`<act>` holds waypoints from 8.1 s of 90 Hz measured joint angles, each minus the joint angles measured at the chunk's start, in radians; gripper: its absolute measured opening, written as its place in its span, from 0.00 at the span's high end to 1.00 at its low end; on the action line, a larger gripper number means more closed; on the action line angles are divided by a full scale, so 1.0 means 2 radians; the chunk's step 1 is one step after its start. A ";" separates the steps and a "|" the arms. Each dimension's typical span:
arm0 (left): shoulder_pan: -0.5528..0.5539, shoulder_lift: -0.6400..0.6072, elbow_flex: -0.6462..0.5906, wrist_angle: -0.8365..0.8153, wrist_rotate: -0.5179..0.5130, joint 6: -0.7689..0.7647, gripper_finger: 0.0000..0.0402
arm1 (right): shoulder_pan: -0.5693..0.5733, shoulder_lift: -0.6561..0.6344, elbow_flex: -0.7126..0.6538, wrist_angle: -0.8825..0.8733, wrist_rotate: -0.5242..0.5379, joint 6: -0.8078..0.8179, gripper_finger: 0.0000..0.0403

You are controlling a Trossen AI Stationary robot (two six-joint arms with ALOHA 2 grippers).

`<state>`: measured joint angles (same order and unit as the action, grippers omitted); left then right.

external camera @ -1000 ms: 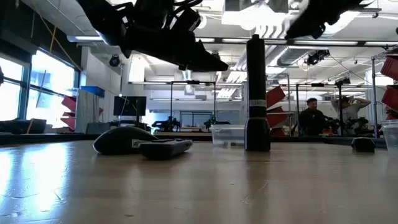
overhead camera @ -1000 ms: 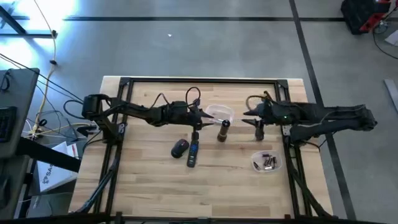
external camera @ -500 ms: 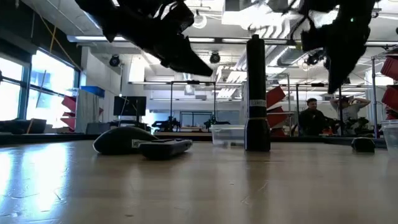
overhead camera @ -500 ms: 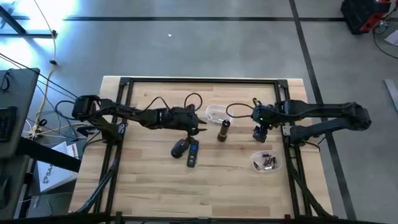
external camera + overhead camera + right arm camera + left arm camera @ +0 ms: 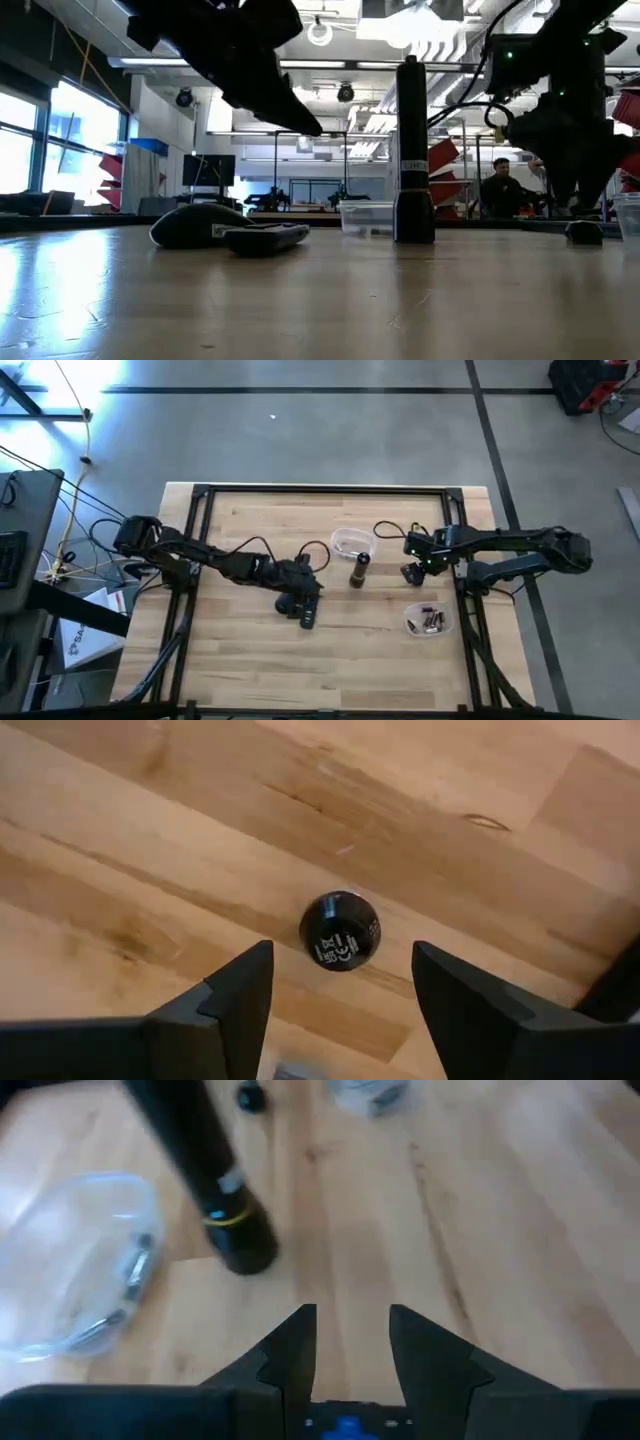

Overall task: Insert battery
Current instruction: Close the flashlight battery compartment

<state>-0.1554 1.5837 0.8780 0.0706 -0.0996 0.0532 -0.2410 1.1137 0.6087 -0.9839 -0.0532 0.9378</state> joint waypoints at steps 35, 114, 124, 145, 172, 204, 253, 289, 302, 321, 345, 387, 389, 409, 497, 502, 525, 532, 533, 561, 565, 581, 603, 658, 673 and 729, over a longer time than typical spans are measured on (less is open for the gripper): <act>-0.025 0.000 0.000 -0.047 -0.010 -0.017 0.72 | 0.001 0.004 -0.045 0.049 -0.017 0.055 0.49; -0.026 0.000 0.000 -0.052 -0.010 -0.021 0.72 | 0.001 0.003 -0.075 0.109 -0.014 0.062 0.67; -0.026 0.000 0.000 -0.052 -0.010 -0.021 0.72 | 0.001 0.003 -0.075 0.108 -0.014 0.050 0.65; -0.026 0.000 0.000 -0.052 -0.010 -0.021 0.72 | 0.001 0.003 -0.075 0.107 -0.013 0.034 0.61; -0.026 0.000 0.000 -0.036 -0.010 -0.014 0.72 | 0.001 0.003 -0.074 0.100 -0.012 0.032 0.67; -0.025 0.000 0.000 -0.021 -0.010 0.002 0.72 | 0.001 0.003 -0.073 0.060 -0.014 0.042 0.66; -0.025 0.000 0.000 -0.021 -0.010 0.006 0.72 | 0.001 0.021 -0.073 0.032 -0.007 0.067 0.66; -0.025 0.000 0.000 -0.024 -0.010 0.006 0.72 | 0.001 0.045 -0.073 0.045 -0.008 0.055 0.66; -0.024 0.000 0.000 -0.024 -0.010 0.017 0.72 | 0.001 0.046 -0.062 0.038 -0.009 0.037 0.69; -0.016 0.000 0.000 -0.021 -0.007 0.019 0.72 | 0.001 0.046 -0.012 0.023 -0.004 -0.018 0.72; 0.026 0.040 0.000 0.026 0.029 0.023 0.72 | 0.002 0.048 0.162 -0.078 -0.004 -0.152 0.72; 0.049 0.062 0.000 0.182 0.019 -0.008 0.63 | 0.075 0.124 0.440 -0.165 0.057 -0.429 0.73; 0.049 0.062 0.000 0.185 0.015 -0.009 0.62 | 0.078 0.130 0.449 -0.168 0.057 -0.437 0.73; 0.050 0.062 0.000 0.203 -0.021 -0.023 0.55 | 0.099 0.208 0.535 -0.206 0.076 -0.511 0.73; 0.066 0.063 0.000 0.229 -0.047 0.001 0.55 | 0.108 0.333 0.667 -0.265 0.037 -0.618 0.73; 0.066 0.063 0.000 0.229 -0.047 0.001 0.55 | 0.108 0.333 0.667 -0.261 0.031 -0.622 0.73; 0.066 0.063 0.000 0.226 -0.047 0.001 0.55 | 0.108 0.335 0.666 -0.256 0.030 -0.632 0.73; 0.066 0.063 0.000 0.226 -0.047 0.001 0.55 | 0.108 0.336 0.666 -0.255 0.030 -0.636 0.73; 0.066 0.063 0.000 0.226 -0.047 0.002 0.55 | 0.108 0.336 0.666 -0.255 0.030 -0.636 0.73; 0.066 0.063 0.000 0.225 -0.047 0.001 0.55 | 0.108 0.337 0.666 -0.255 0.031 -0.640 0.73; 0.066 0.063 0.000 0.225 -0.047 0.001 0.55 | 0.108 0.337 0.666 -0.255 0.031 -0.640 0.73; 0.066 0.063 0.000 0.225 -0.047 0.001 0.55 | 0.107 0.337 0.666 -0.258 0.032 -0.640 0.73; 0.066 0.063 0.000 0.225 -0.047 0.001 0.55 | 0.107 0.337 0.666 -0.258 0.032 -0.639 0.72; 0.061 0.063 0.000 0.225 -0.037 0.001 0.55 | 0.107 0.337 0.665 -0.253 0.036 -0.630 0.65; 0.061 0.063 0.000 0.225 -0.034 0.001 0.55 | 0.107 0.337 0.650 -0.252 0.038 -0.626 0.65; 0.061 0.063 0.000 0.225 -0.034 0.001 0.55 | 0.107 0.337 0.634 -0.236 0.057 -0.617 0.65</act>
<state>-0.0338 1.7100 0.8780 0.5207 -0.1669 0.0555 -0.0265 1.7880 1.8767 -1.4556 0.0607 -0.2962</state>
